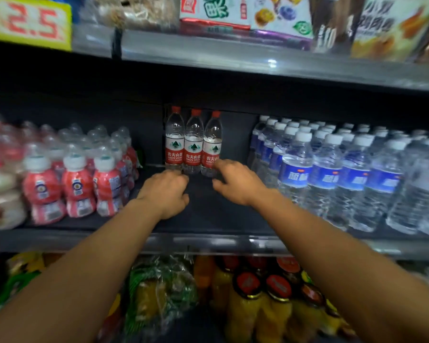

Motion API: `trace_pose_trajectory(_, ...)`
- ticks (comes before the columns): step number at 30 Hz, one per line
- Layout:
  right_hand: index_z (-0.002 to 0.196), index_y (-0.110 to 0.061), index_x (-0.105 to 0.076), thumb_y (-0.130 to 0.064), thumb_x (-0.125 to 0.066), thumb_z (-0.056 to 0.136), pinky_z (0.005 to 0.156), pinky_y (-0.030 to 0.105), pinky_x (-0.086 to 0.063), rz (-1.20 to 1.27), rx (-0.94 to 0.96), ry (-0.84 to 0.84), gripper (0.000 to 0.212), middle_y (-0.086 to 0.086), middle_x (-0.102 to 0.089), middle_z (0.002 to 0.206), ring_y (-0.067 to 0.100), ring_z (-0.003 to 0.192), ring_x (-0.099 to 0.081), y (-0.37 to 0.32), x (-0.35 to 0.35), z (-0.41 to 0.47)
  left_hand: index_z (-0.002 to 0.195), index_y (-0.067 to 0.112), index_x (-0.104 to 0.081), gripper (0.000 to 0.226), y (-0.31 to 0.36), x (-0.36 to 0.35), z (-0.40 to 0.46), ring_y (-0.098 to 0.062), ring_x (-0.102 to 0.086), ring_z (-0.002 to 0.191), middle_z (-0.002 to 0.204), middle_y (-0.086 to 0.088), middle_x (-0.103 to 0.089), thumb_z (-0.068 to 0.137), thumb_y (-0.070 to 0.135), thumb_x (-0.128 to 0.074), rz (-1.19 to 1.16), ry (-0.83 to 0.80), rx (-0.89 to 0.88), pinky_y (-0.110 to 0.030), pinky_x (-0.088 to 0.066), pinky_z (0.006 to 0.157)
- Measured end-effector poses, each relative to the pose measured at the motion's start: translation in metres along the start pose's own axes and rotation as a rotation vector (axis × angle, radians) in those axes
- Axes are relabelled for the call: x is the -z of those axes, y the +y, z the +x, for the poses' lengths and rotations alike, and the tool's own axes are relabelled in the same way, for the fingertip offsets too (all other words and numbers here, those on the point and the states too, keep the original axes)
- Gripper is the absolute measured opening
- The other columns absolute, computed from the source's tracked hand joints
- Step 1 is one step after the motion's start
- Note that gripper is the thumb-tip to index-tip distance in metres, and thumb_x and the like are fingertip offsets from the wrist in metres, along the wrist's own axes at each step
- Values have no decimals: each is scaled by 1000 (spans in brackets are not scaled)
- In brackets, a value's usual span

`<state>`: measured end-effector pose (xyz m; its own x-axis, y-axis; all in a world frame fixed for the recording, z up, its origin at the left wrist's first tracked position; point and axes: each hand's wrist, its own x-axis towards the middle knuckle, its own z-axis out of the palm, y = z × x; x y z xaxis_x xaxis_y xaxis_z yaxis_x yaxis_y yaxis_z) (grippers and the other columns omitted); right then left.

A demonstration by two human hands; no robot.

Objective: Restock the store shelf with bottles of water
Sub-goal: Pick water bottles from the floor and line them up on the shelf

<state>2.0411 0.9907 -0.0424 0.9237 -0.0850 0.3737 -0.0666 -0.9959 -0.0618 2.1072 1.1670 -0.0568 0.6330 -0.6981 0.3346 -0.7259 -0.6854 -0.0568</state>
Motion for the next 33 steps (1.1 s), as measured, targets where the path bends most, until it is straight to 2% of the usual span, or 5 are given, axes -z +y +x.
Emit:
trace_pose_trajectory(8,131,-15,-47,-30,-51,93,94,41,-43,58,-5,-40,42,9,-54,129,29,121,-47,-40,-10,-141,121,13,-55,35,51,9,-108,-27,-51,113,118,-6,-54,92,32,-51,-35,-37,-55,-38,-47,83)
trace_pose_trajectory(17,125,-10,-51,-26,-52,90,88,41,-44,152,-32,-136,39,14,-57,119,33,112,-50,-61,-77,-283,117,15,-58,36,107,-49,-221,-29,-53,115,122,-7,-56,88,35,-51,-105,-149,-79,-36,-48,88)
trace_pose_trajectory(22,126,-9,-53,-23,-55,90,89,41,-43,256,-135,-225,39,14,-58,119,33,113,-51,-67,-134,-355,118,16,-57,33,134,-103,-279,-28,-53,113,119,-6,-55,90,32,-50,-150,-327,-53,-38,-48,84)
trace_pose_trajectory(28,127,-11,-52,-22,-55,88,91,40,-45,383,-327,-342,40,15,-57,124,34,115,-52,-80,-196,-435,103,13,-61,25,158,-168,-344,-31,-59,104,113,-9,-61,86,27,-50,-215,-513,-48,-38,-50,80)
trace_pose_trajectory(33,141,-14,-41,-23,-58,89,97,43,-44,482,-470,-419,55,15,-51,137,35,123,-47,-82,-233,-466,114,17,-58,31,174,-220,-384,-29,-55,114,123,-7,-58,88,33,-51,-237,-663,-20,-36,-48,90)
